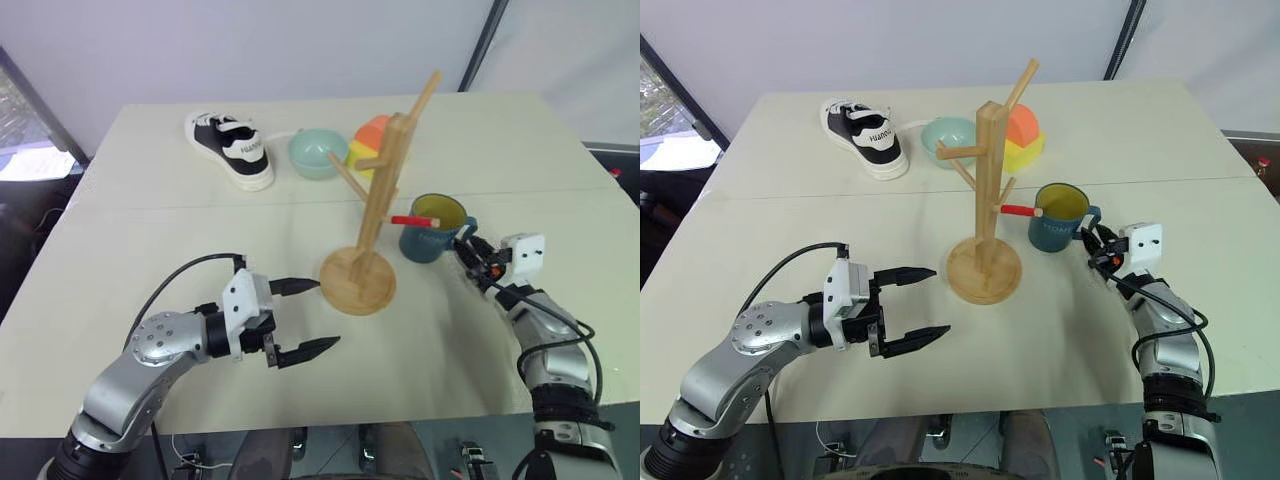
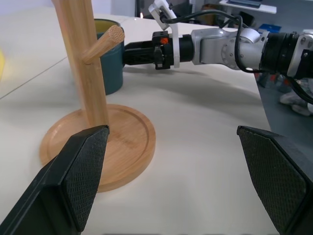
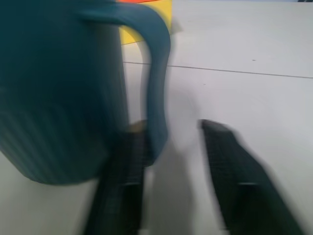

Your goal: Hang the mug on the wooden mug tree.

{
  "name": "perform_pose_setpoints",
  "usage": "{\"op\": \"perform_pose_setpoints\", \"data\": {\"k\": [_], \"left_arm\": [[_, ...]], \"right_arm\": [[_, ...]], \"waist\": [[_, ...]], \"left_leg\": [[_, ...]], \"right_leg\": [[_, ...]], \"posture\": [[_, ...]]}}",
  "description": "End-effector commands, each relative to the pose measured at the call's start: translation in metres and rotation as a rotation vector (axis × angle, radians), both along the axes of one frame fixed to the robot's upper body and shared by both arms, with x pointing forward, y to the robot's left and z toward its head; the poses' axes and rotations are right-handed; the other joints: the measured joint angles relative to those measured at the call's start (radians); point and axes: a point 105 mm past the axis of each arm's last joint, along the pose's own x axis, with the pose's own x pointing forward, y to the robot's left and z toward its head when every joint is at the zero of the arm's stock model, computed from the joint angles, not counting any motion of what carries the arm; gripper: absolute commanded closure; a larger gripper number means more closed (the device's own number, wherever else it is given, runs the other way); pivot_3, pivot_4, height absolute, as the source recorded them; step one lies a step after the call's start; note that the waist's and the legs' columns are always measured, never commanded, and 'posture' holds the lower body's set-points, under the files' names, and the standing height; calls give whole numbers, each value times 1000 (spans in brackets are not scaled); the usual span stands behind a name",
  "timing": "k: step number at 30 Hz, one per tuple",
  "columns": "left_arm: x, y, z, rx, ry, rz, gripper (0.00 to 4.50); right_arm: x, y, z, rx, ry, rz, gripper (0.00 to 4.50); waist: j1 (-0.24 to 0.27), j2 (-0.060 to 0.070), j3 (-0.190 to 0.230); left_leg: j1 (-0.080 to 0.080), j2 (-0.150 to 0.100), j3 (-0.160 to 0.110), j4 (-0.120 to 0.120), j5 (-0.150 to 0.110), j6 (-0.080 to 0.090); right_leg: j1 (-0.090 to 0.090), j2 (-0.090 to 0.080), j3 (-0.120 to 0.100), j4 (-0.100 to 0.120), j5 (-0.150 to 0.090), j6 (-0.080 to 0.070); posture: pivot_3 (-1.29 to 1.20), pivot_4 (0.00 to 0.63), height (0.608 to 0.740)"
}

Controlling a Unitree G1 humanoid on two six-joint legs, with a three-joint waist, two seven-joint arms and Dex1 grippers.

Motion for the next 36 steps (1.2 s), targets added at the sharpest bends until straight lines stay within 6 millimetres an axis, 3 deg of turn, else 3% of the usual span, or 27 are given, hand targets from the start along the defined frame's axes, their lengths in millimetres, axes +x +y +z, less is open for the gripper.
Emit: {"op": "perform_pose_setpoints", "data": {"k": [1,6,10,14,20,29,36], "left_arm": [[-6,-5,10,-22,-38,-22,0],[-4,-7,11,-32,-34,-15,0],[0,-4,12,-30,-46,15,0],[8,6,8,-5,-58,37,0],[19,17,14,-13,-67,41,0],[28,24,32,-41,-84,-2,0],[26,23,45,-46,-89,-62,0]], "right_arm": [[2,3,12,3,-49,17,4459],[-2,4,20,-19,-70,43,4459],[-21,5,29,-228,-76,143,4459],[-52,8,50,-496,-94,298,4459],[-78,34,92,-765,-184,447,4459],[-91,66,149,-914,-320,507,4459],[-92,79,165,-944,-344,531,4459]], "waist": [[-1,0,0],[0,0,0],[2,0,0],[0,1,1],[0,1,1],[1,0,1],[2,-2,2]], "left_leg": [[0,0,0,0,0,0],[0,0,0,1,0,0],[0,0,0,1,0,0],[0,0,1,1,0,0],[1,4,2,1,-1,-2],[-1,5,4,1,-2,-2],[-3,5,5,0,-2,-1]], "right_leg": [[0,0,0,0,0,0],[0,0,1,1,0,0],[0,0,1,1,0,0],[0,0,1,1,0,0],[0,1,1,1,0,0],[-1,0,1,-2,0,-1],[-4,0,1,-2,1,-2]], "posture": [[0,150,736],[0,150,736],[0,150,736],[0,150,736],[0,150,736],[0,150,736],[0,150,736]]}}
